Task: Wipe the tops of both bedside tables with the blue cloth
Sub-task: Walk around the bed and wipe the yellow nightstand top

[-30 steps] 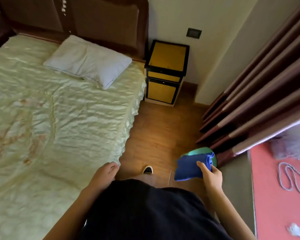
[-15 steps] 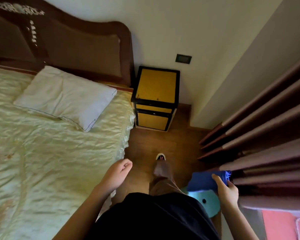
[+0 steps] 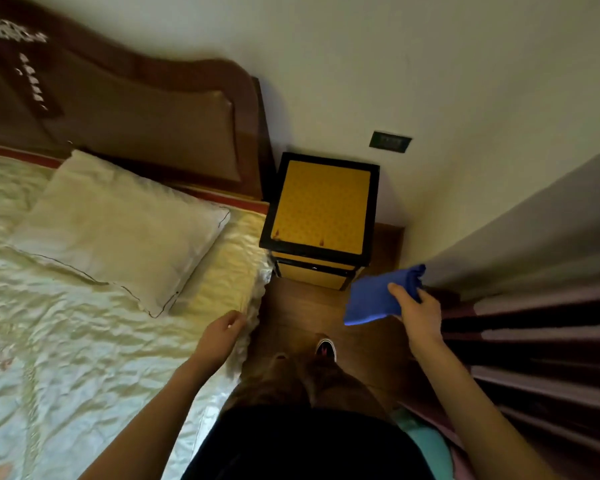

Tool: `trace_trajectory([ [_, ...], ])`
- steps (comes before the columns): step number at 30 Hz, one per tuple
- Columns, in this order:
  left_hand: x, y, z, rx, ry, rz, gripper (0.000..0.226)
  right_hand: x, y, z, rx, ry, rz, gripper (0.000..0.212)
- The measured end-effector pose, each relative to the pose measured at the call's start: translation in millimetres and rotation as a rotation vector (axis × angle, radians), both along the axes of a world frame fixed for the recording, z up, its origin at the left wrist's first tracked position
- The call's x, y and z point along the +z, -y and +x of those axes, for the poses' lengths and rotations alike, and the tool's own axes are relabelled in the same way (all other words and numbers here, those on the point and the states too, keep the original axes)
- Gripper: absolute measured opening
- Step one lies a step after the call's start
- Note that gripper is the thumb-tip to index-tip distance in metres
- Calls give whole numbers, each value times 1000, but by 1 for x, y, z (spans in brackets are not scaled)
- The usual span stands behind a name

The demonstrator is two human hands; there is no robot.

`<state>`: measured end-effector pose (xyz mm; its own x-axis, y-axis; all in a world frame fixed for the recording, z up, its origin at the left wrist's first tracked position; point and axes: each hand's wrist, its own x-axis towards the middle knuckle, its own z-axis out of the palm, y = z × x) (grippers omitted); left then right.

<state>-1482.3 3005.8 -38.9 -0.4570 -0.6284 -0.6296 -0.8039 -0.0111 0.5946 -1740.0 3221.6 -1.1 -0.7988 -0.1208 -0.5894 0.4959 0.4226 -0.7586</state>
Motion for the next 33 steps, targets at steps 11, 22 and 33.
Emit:
trace_trajectory([
  [11,-154,149,-193,58,-68,-109,53,-122,172,-102,-81,-29,-302,14],
  [22,-287,185,-229,129,-74,-128,30,-259,141,-103,190,-260,570,56],
  [33,-289,189,-249,86,-21,-358,17,-331,215,-177,906,-794,729,70],
])
